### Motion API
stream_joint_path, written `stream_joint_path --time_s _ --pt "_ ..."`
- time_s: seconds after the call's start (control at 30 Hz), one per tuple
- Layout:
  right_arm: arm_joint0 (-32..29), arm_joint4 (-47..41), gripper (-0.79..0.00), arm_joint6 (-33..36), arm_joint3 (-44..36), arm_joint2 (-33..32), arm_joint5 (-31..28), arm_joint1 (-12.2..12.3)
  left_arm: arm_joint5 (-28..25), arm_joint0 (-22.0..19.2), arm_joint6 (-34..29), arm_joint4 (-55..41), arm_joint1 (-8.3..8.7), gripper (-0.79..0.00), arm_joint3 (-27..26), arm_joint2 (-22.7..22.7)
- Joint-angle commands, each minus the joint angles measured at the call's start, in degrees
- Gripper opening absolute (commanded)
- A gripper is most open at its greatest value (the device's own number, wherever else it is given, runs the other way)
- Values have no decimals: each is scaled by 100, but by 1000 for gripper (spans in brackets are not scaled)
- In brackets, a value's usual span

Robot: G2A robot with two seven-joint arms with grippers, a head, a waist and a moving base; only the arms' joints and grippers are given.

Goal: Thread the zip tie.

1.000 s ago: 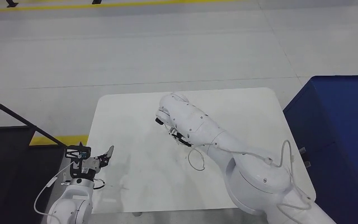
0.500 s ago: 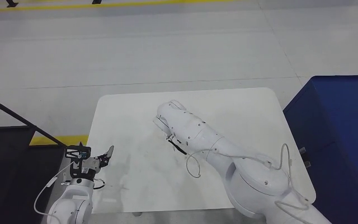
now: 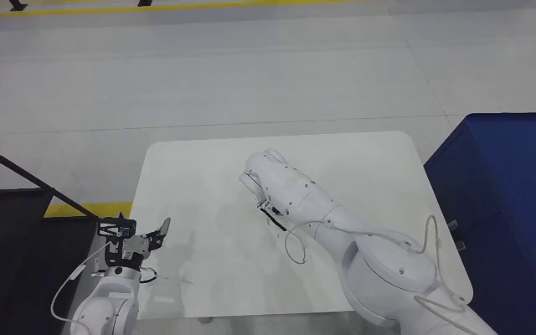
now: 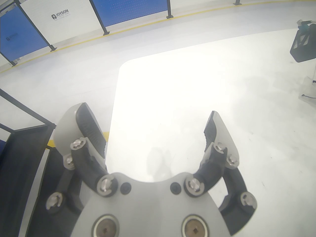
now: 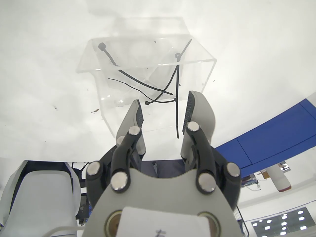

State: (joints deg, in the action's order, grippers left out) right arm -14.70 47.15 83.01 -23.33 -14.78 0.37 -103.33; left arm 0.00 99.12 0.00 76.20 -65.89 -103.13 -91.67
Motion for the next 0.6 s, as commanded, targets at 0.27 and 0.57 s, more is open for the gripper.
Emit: stream_joint_path --time_s 0.27,0.57 --pt "-18 56 -465 -85 275 -118 -212 -21 0 0 0 0 0 0 0 0" --pt "50 -13 -785 -94 666 -257 -329 -82 0 0 0 0 0 0 0 0"
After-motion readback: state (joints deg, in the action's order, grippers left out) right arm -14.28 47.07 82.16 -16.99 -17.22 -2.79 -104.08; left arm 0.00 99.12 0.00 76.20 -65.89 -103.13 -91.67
